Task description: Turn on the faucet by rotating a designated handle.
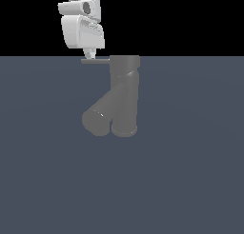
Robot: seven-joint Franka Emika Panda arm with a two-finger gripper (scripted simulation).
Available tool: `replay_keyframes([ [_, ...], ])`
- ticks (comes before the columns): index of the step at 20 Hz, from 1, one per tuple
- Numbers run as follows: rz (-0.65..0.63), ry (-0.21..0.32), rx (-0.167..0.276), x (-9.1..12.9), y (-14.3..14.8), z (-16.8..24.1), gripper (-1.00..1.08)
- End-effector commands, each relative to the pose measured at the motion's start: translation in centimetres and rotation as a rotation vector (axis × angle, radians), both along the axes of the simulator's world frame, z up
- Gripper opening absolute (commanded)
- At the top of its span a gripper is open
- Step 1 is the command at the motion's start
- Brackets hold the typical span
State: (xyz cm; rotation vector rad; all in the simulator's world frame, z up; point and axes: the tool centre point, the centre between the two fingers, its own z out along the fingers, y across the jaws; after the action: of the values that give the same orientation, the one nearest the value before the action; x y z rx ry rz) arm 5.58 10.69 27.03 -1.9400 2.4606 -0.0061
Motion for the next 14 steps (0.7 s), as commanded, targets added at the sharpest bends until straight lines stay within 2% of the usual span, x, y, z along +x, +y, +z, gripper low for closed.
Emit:
replay_keyframes([
  [1, 0.0, 0.009, -0.002, -1.0, 0.1, 0.0, -1.0],
  [14, 0.0, 0.009, -0.002, -4.3, 0.7, 0.0, -1.0],
])
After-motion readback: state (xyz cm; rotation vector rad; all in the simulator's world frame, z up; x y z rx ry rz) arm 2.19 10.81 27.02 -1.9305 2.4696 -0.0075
